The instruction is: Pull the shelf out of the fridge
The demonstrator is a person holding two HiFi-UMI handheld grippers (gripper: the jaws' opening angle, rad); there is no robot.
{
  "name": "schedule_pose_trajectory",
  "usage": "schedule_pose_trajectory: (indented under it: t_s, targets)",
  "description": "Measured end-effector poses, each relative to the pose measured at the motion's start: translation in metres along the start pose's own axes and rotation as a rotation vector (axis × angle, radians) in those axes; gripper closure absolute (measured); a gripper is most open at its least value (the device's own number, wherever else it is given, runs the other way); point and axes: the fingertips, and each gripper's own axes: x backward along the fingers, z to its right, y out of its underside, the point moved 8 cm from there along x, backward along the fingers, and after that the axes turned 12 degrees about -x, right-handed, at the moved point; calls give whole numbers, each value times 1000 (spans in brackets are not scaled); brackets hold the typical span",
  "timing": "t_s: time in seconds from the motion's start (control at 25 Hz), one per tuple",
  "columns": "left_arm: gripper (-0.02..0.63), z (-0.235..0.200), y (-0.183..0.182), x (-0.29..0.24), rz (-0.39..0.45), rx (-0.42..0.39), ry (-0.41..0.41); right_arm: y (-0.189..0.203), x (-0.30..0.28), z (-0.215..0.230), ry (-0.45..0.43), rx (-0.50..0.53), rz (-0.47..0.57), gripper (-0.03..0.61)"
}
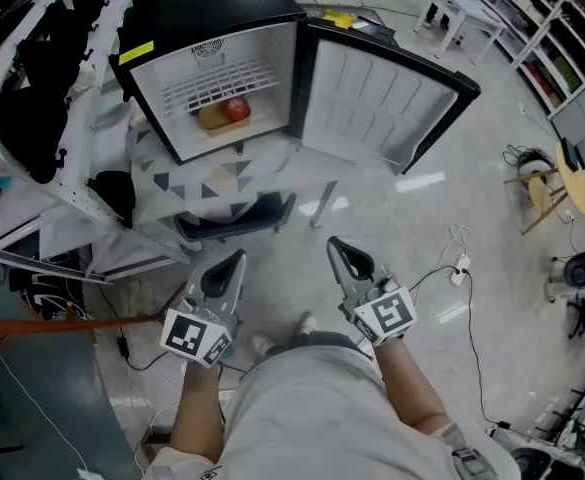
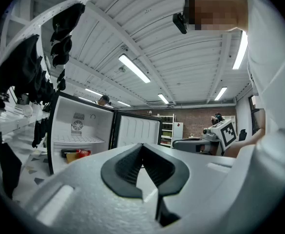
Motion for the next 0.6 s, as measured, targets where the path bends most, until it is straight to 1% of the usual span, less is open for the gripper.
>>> schedule_pose_trajectory:
  t_s: [0.16, 0.4, 0.6]
  targets:
    - [606, 11, -3, -14, -17, -26, -16, -4, 5, 11, -11, 6, 0, 577]
    - [606, 20, -3, -39, -31, -35, -36, -6, 13, 42, -23, 27, -9, 577]
    - [606, 31, -1, -64, -51, -62, -54, -16, 15, 66, -33, 50, 15, 577]
